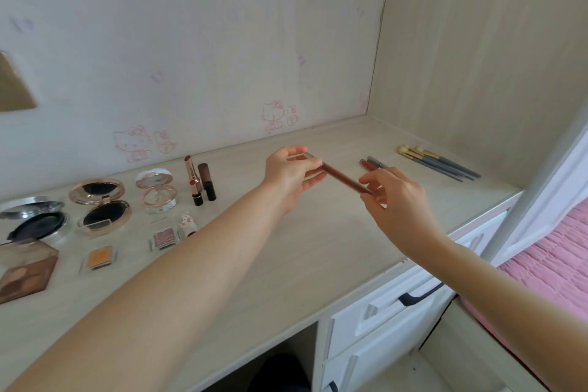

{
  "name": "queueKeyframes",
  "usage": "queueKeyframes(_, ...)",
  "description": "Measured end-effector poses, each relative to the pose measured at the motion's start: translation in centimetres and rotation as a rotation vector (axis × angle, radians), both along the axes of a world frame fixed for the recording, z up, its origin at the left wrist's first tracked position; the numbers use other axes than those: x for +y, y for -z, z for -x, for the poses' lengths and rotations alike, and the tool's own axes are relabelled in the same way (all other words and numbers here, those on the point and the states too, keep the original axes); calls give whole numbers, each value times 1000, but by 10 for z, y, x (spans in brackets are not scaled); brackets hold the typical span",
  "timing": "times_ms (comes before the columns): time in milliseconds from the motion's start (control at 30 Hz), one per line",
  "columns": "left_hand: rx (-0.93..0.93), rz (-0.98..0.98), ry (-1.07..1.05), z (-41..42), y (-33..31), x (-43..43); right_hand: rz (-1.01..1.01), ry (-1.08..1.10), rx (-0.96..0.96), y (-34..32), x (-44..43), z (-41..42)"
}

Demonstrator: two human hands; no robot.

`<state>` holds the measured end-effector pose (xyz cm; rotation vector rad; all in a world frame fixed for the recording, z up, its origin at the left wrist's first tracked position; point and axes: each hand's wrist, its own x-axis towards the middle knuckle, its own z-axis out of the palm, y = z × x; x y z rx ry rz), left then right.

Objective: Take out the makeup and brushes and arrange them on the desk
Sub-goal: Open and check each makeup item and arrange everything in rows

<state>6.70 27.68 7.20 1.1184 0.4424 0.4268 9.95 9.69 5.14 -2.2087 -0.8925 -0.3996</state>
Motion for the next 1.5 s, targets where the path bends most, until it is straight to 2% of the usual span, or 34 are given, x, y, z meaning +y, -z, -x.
queueKeyframes(167, -25, 95, -21, 40, -4, 21, -2, -83, 78, -6, 19, 35)
queueKeyframes(367, -49, 168, -20, 88, -7, 45, -126, -154, 244, -15, 46, 73)
queueKeyframes(600, -61, 34, -2, 148, -4, 59, -252, -263, 382, -20, 79, 116)
queueKeyframes(900, -58, -61, -117, 200, 1, 79, -241, -411, 486, -5, 119, 161)
queueKeyframes(1033, -59, -137, -164, 219, 0, 84, -169, -448, 479, 0, 134, 171)
queueKeyframes(1133, -20, -237, -204, 232, 2, 89, -121, -446, 456, 0, 140, 172)
queueKeyframes(1267, 73, -464, -211, 249, 10, 97, -122, -439, 502, -10, 146, 171)
queueKeyframes(1400, 161, -838, -206, 266, 23, 104, -124, -447, 575, -18, 153, 170)
queueKeyframes(1500, 210, -1118, -213, 277, 31, 109, -58, -486, 558, -19, 159, 173)
